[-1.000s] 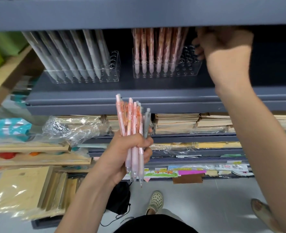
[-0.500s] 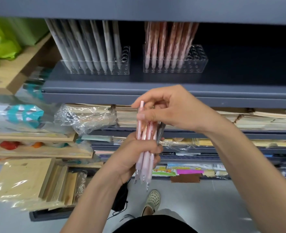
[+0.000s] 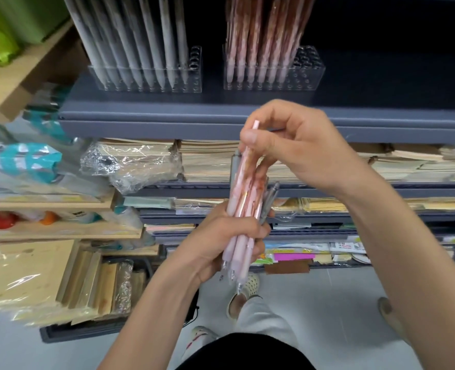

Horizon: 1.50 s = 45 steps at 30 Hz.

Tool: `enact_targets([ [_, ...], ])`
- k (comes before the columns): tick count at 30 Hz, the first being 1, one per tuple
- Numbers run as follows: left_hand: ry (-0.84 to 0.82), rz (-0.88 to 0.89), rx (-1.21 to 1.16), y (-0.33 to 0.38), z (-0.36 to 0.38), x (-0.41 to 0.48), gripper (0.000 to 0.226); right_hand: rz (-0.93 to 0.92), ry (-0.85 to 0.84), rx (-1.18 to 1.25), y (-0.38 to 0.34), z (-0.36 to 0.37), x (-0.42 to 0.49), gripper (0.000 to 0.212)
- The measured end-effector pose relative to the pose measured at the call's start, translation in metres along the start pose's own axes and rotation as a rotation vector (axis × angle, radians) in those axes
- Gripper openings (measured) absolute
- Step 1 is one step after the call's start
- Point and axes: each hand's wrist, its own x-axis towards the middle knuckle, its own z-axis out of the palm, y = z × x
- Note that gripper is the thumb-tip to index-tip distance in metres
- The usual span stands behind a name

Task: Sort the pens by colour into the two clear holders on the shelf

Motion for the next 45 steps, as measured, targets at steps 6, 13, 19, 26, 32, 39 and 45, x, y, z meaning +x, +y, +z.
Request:
enact_targets([
  [6, -0.043, -0.02, 0.004, 0.011, -0.002, 0.005, 0.02, -0.161, 0.213, 0.041, 0.001, -0.004, 0.002, 0.003],
  [13, 0.078, -0.058, -0.079, 0.005, -0.003, 0.022, 0.065, -0.272, 0.847, 0.132, 0.002, -0.066, 0.007, 0.007],
  [19, 0.099, 0.011, -0.08, 0.021, -0.004, 0.034, 0.042, -0.296, 1.06, -0.019, 0.012, -0.103, 0.026, 0.001],
  [26, 0.132, 0.063, -0.107, 0.027, -0.009, 0.041, 0.035, -0.236, 0.957, -0.173, 0.026, -0.12, 0.069, 0.007],
  [32, 0.146, 0.073, -0.125, 0.024, -0.015, 0.042, 0.058, -0.106, 0.765, -0.402, 0.025, -0.128, 0.11, 0.008],
  [39, 0.14, 0.062, -0.106, 0.019, -0.014, 0.04, 0.045, 0.012, 0.636, -0.702, 0.021, -0.126, 0.124, 0.048],
  [45, 0.123, 0.085, -0.106, 0.019, -0.012, 0.03, 0.054, -0.005, 0.652, -0.805, 0.02, -0.125, 0.126, 0.041],
])
